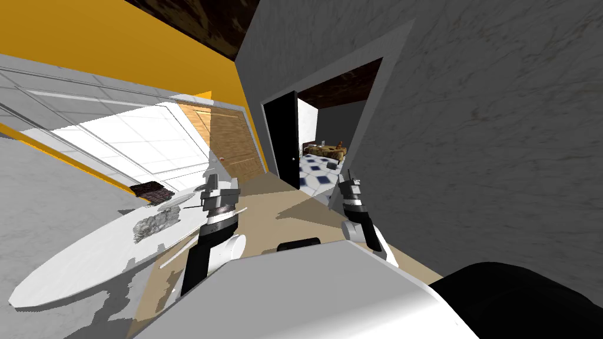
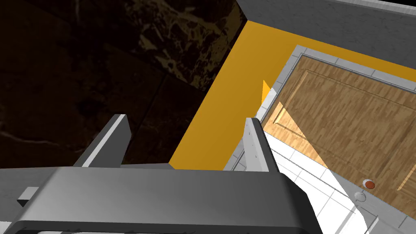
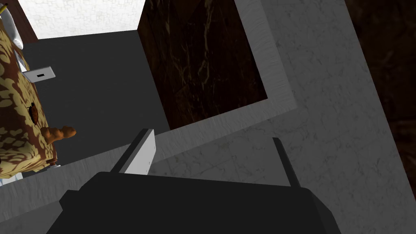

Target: Push the door open

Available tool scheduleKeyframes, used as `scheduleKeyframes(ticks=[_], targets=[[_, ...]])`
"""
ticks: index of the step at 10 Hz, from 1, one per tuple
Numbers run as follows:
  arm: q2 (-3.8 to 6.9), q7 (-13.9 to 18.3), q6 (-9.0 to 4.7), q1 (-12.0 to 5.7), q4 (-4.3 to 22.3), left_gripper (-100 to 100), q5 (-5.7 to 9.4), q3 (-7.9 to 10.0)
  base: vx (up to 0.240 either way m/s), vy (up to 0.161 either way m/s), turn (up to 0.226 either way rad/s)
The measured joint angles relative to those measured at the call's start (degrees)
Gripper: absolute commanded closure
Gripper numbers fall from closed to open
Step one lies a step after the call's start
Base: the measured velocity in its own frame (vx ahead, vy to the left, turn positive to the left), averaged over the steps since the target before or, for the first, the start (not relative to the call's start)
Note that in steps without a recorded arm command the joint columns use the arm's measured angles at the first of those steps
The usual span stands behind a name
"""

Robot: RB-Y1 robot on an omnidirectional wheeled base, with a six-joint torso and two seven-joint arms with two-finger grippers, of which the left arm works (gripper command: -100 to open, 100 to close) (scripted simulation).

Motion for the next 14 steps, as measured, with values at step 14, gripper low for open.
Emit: scheduleKeyframes(ticks=[14], targets=[[2.78,-1.3,0.58,-9.47,15.7,-100,2.17,-6.35,0.13,0.047,-0.033]])
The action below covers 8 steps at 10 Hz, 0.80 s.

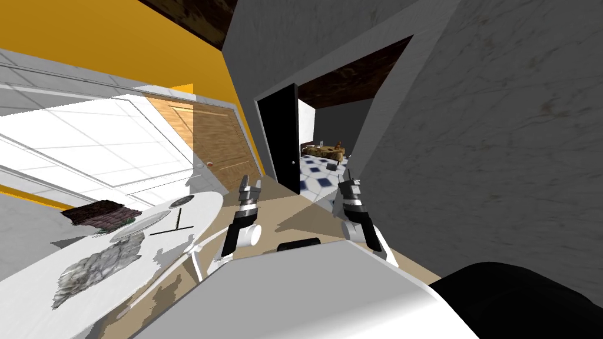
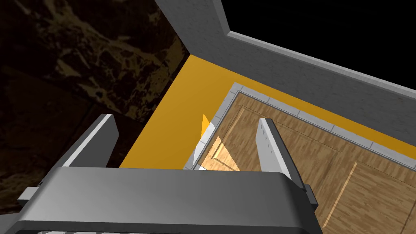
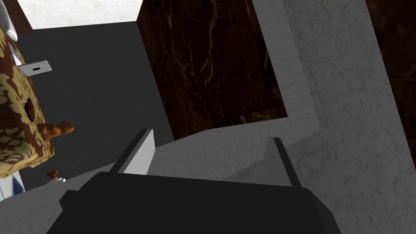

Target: Push the door open

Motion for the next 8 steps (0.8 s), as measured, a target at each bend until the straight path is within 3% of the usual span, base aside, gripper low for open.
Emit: scheduleKeyframes(ticks=[4,8], targets=[[0.47,-0.3,0.01,-1.95,3.8,-100,0.58,-1.91,0.094,0.04,-0.03],[0.52,-1.0,0.54,-5.84,9.6,-100,1.27,-4.14,0.123,0.06,-0.043]])
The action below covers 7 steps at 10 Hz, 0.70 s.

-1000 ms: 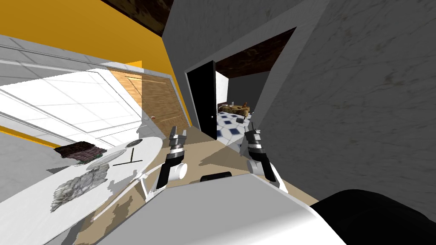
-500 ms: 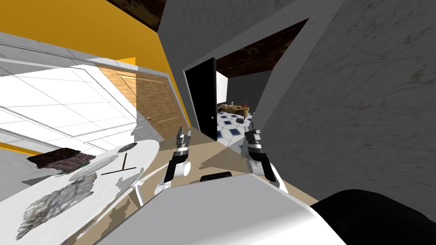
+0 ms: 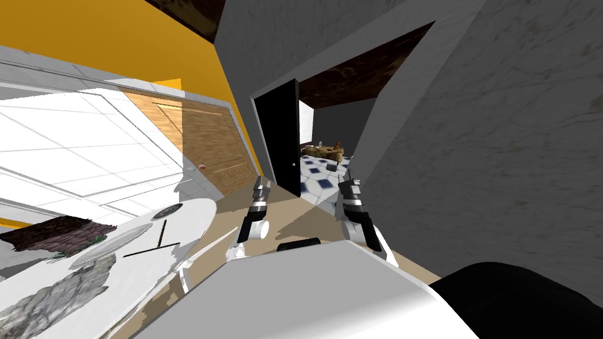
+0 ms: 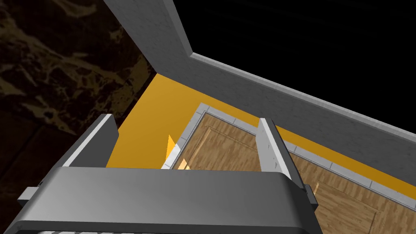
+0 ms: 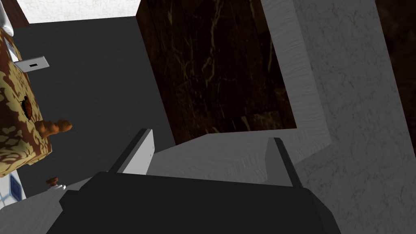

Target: Push the door open

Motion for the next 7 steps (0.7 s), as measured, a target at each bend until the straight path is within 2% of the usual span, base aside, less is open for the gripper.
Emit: scheduleKeyframes(ticks=[2,5,7], targets=[[0.64,0.2,-0.23,-1.24,2.7,-100,0.53,-0.85,0.092,0.06,-0.029],[0.5,-0.3,-0.14,-3.55,6.5,-100,0.94,-2.43,0.096,0.051,-0.04],[0.84,-0.4,-0.1,-4.92,8.9,-100,1.38,-3.35,0.088,0.052,-0.033]])
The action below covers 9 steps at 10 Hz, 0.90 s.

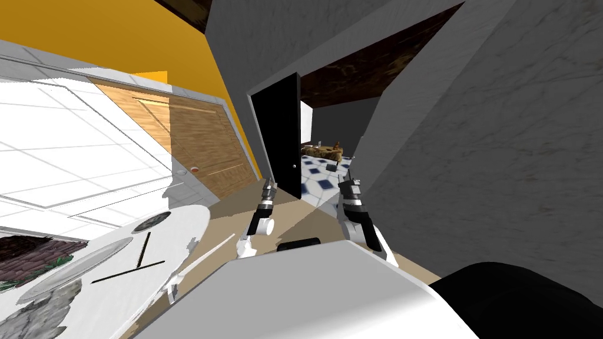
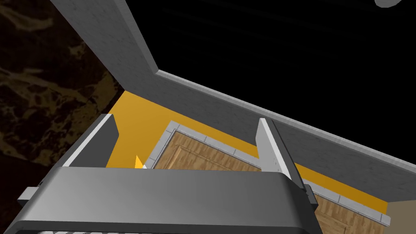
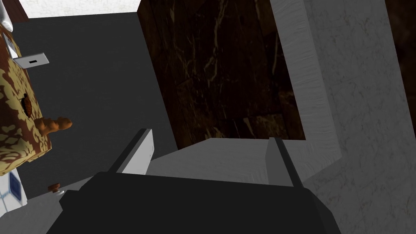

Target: Push the door open

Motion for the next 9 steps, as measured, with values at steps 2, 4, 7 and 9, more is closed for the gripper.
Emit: scheduleKeyframes(ticks=[2,4,7,9], targets=[[-0.04,-0.2,-0.09,-1.42,2.6,-100,0.3,-1.1,0.093,0.054,-0.034],[0.11,-0.4,0.17,-2.81,4.8,-100,0.71,-2.06,0.099,0.063,-0.037],[-0.01,-0.7,0.01,-5.24,9.0,-100,1.21,-3.6,0.089,0.053,-0.037],[0.02,-0.9,0.26,-6.33,11.0,-100,1.55,-4.7,0.089,0.062,-0.037]])
